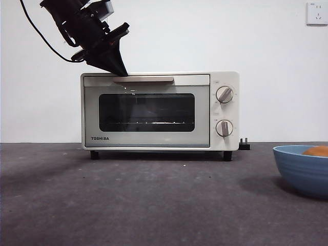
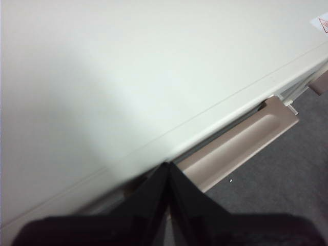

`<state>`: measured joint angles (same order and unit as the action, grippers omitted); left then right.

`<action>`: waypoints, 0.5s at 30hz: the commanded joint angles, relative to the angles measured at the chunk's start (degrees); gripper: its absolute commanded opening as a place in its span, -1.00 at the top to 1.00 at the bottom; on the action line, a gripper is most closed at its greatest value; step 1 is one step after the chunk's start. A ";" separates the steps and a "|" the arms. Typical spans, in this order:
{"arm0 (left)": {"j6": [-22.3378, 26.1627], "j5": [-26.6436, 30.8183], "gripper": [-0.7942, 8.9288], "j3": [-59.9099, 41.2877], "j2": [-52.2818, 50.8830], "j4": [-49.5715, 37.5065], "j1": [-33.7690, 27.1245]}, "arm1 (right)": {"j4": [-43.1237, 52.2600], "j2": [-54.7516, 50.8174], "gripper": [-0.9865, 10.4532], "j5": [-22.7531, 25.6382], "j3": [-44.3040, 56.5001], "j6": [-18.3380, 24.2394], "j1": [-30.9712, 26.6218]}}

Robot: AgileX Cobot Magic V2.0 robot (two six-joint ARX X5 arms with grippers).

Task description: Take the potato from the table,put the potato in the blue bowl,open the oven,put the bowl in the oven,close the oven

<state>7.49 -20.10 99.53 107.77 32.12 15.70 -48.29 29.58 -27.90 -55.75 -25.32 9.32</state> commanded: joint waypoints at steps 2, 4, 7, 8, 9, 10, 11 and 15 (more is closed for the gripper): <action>0.63 0.22 0.85 -0.22 1.36 1.73 1.09 | 0.28 -0.24 0.84 0.00 -0.02 -0.48 0.09; 0.63 0.33 0.85 -0.22 1.38 2.64 1.70 | 0.28 -0.24 0.84 0.00 -0.02 -0.52 0.09; 0.63 1.09 0.85 -0.22 1.60 3.61 2.71 | 0.26 -0.24 0.84 0.00 -0.02 -0.63 0.09; 0.63 1.75 0.85 -0.22 1.66 3.78 3.02 | 0.26 -0.24 0.84 0.00 -0.02 -0.66 0.09; 0.61 2.03 0.85 -0.22 1.66 3.96 3.34 | 0.17 -0.24 0.84 -0.02 -0.02 -0.68 0.09; 0.48 2.19 0.85 -0.22 1.66 4.11 3.52 | 0.07 -0.24 0.84 -0.07 -0.02 -0.68 0.09; 0.35 2.16 0.85 -0.22 1.66 4.28 3.54 | -0.13 -0.24 0.84 -0.07 -0.02 -0.68 0.09; 0.02 2.16 0.85 -0.22 1.66 7.10 3.52 | -2.05 -0.24 0.84 -0.42 -0.02 -0.61 0.09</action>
<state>7.46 -18.63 100.42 107.77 36.05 19.07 -50.46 29.58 -28.12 -55.75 -25.74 9.32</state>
